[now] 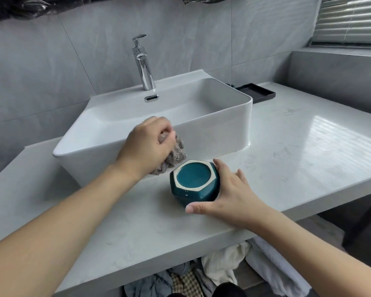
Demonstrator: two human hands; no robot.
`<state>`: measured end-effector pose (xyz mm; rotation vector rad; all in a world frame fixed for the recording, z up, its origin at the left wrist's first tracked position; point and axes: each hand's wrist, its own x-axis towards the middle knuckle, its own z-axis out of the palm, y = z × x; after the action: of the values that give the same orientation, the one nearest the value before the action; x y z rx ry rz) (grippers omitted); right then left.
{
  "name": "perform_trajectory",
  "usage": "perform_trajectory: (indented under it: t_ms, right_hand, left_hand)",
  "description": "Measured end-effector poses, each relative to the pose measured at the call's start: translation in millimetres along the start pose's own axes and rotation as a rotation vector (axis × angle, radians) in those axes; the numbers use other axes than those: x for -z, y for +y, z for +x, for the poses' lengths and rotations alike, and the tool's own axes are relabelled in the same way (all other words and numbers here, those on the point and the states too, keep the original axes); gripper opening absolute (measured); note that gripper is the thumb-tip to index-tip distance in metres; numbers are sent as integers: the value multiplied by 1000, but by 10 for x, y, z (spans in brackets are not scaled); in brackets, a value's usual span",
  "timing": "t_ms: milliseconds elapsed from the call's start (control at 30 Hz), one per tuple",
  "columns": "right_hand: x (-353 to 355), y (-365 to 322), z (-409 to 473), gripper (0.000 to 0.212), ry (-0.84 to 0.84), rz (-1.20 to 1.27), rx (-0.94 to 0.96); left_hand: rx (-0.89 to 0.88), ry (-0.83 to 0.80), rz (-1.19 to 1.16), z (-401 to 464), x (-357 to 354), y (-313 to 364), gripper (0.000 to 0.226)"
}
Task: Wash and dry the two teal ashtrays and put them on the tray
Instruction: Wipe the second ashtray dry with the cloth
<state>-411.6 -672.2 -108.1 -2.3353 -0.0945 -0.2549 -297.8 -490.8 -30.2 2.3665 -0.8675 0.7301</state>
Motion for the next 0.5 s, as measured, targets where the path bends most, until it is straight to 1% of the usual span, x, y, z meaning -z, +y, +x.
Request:
perform_trajectory:
  t_ms: [33,67,133,167,267,300,400,500]
  right_hand:
    - [-18,-9,5,97,20,-11,11]
    - [-30,-4,11,89,31,-14,11]
    - [-39,12,28,82,44,-25,-1]
    - [-42,15,34,80,54,-35,2]
    - [-42,10,28,84,65,-55,7]
    - [-42,2,25,85,56,-56,4]
    - [-39,-5,27,87,48,-73,0]
    - [-53,-19,24,84,50,-90,-12]
  left_hand:
    - [-84,-27,77,-18,-74,-6,16]
    - [-126,-84,111,-40,-136,-6,19]
    - [-126,-218,72,-79,-246,-7,25]
    - [-92,-275,27,-88,-284,-2,27]
    - [184,-447,-186,-56,-301,-22,24]
    - [242,-478,-242,-53,-300,-49,24]
    - [281,-486,-360,-79,-319,-125,27]
    - [304,-425,-459,-161,-356,-141,20]
